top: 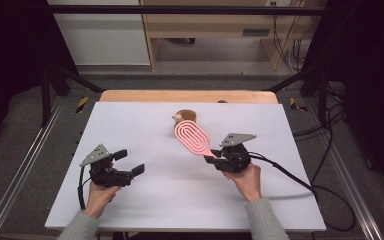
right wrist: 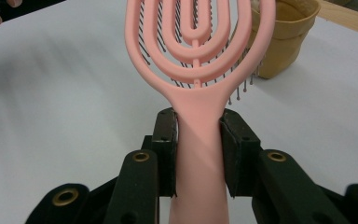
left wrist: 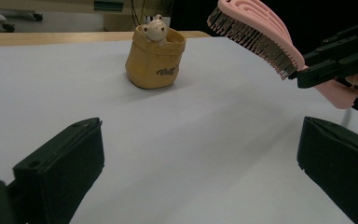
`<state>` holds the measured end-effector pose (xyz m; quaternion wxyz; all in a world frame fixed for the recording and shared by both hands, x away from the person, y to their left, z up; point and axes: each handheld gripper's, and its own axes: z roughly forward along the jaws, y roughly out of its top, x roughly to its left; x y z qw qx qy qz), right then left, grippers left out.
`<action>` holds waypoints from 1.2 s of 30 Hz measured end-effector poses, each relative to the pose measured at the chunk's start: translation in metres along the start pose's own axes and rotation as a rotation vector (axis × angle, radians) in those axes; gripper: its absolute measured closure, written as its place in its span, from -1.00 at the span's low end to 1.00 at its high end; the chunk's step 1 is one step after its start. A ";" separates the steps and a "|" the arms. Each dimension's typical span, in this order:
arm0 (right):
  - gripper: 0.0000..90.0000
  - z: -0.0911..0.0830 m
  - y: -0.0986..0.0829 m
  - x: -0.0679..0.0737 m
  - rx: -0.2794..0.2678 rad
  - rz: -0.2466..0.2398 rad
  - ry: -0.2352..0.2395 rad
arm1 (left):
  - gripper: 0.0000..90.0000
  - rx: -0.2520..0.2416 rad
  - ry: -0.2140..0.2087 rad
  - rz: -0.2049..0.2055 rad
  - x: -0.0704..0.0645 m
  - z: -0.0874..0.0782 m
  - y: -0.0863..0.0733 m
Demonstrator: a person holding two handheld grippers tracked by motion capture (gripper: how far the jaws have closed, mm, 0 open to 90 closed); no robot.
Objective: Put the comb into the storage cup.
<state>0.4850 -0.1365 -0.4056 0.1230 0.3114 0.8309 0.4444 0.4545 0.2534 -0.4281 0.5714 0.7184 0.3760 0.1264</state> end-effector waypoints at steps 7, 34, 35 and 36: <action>0.55 -0.003 0.000 0.001 -0.016 0.001 -0.001 | -0.99 -0.005 -0.010 -0.004 -0.006 0.011 0.005; 0.55 -0.005 -0.007 0.000 -0.054 0.024 0.007 | -1.00 -0.027 -0.091 -0.040 -0.030 0.043 0.023; 0.55 -0.005 -0.007 0.000 -0.055 0.025 0.008 | -1.00 -0.028 -0.096 -0.043 -0.030 0.044 0.024; 0.55 -0.005 -0.007 0.000 -0.056 0.025 0.009 | -1.00 -0.031 -0.096 -0.046 -0.031 0.044 0.024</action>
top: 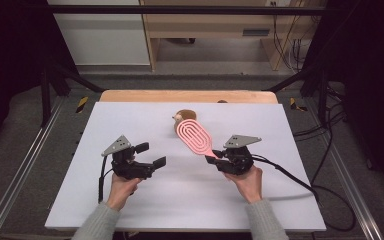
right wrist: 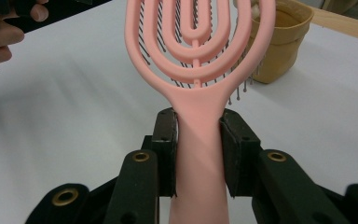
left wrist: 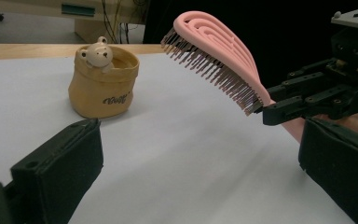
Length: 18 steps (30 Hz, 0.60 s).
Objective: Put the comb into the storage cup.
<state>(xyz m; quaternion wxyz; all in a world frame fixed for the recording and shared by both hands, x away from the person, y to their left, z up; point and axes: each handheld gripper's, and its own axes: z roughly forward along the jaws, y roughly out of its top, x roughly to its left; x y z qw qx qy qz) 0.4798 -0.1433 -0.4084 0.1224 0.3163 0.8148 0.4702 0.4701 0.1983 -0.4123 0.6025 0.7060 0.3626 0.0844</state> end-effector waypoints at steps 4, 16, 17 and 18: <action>0.55 0.000 0.000 0.000 -0.004 0.002 0.002 | -1.00 -0.007 -0.005 -0.008 -0.002 0.003 0.002; 0.55 -0.004 0.002 0.001 -0.029 0.004 0.008 | -1.00 -0.021 -0.029 -0.023 -0.008 0.013 0.007; 0.55 -0.004 0.002 0.001 -0.030 0.006 0.009 | -1.00 -0.021 -0.031 -0.024 -0.008 0.014 0.007; 0.55 -0.004 0.002 0.001 -0.031 0.005 0.009 | -1.00 -0.022 -0.032 -0.023 -0.009 0.015 0.008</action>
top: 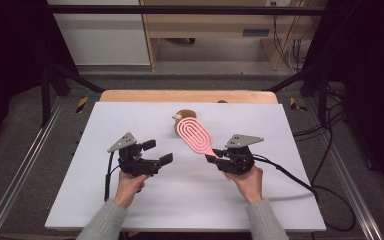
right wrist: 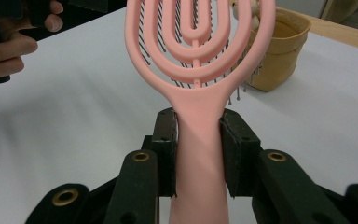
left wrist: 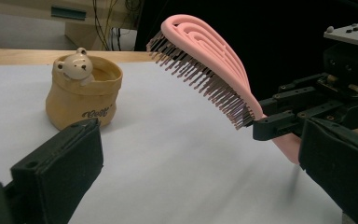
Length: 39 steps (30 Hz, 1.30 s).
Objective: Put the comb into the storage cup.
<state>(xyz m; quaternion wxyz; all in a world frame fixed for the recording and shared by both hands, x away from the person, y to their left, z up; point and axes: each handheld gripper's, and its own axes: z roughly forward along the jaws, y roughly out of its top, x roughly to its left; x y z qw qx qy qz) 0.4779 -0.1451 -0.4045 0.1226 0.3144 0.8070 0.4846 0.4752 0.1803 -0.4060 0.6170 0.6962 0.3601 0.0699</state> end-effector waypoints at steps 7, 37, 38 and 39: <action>0.55 -0.002 0.001 0.000 -0.013 0.002 0.001 | -1.00 -0.007 -0.019 -0.007 -0.005 0.006 0.003; 0.55 -0.006 0.002 0.002 -0.041 0.004 0.006 | -1.00 -0.027 -0.040 -0.055 -0.014 0.035 0.008; 0.55 -0.007 0.002 0.002 -0.044 0.003 0.009 | -1.00 -0.029 -0.040 -0.056 -0.016 0.037 0.009; 0.55 -0.007 0.002 0.002 -0.045 0.003 0.009 | -1.00 -0.031 -0.040 -0.056 -0.017 0.038 0.010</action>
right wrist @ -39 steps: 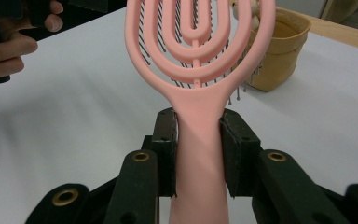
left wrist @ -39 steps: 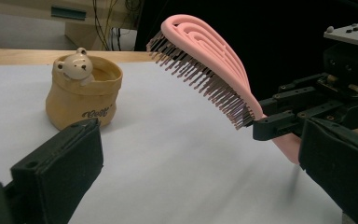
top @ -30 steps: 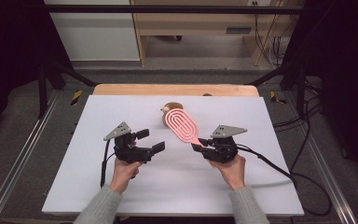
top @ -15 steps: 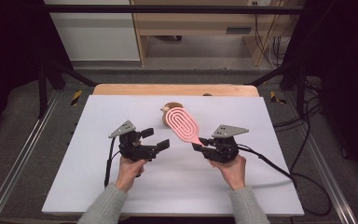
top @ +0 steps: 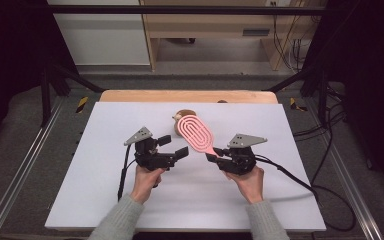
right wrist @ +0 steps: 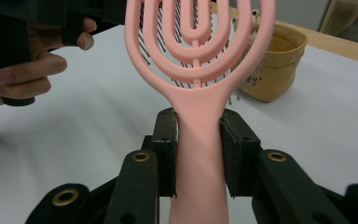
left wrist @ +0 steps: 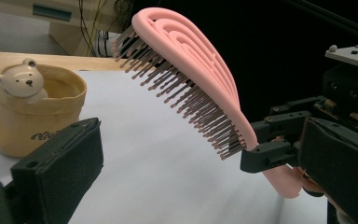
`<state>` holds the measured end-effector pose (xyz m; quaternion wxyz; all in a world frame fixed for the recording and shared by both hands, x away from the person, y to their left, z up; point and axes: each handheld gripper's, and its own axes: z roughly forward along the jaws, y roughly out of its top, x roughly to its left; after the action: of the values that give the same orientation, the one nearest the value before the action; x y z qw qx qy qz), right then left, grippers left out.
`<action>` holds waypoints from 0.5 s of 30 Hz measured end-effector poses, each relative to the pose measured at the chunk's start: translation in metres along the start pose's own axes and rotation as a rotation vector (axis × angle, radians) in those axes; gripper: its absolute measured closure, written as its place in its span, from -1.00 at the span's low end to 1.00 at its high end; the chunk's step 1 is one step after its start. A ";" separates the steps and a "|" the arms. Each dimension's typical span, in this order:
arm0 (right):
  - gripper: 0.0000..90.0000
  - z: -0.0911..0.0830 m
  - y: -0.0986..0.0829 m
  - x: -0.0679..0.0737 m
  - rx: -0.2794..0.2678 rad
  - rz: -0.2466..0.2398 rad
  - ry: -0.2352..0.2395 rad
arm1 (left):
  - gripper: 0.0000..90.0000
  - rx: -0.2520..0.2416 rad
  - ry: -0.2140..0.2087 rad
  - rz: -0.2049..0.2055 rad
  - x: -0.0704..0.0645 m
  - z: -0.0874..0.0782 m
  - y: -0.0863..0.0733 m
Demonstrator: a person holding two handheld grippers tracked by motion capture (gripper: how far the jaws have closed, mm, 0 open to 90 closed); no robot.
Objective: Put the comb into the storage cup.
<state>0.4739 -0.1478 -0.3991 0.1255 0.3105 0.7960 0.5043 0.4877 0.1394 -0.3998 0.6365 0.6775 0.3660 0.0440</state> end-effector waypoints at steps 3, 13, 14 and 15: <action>0.55 0.000 0.000 0.000 -0.003 0.001 0.002 | -1.00 -0.001 -0.005 0.000 -0.003 0.005 0.001; 0.55 -0.002 0.001 0.001 -0.013 0.003 0.009 | -0.98 -0.020 -0.004 -0.008 -0.011 0.016 0.004; 0.55 -0.002 0.001 0.001 -0.014 0.003 0.009 | -0.98 -0.022 -0.006 -0.011 -0.011 0.017 0.005; 0.55 -0.002 0.001 0.001 -0.015 0.004 0.010 | -0.97 -0.021 -0.008 -0.013 -0.012 0.018 0.005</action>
<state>0.4725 -0.1480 -0.3973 0.1228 0.3085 0.7921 0.5121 0.4910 0.1182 -0.3940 0.6455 0.6685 0.3672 0.0411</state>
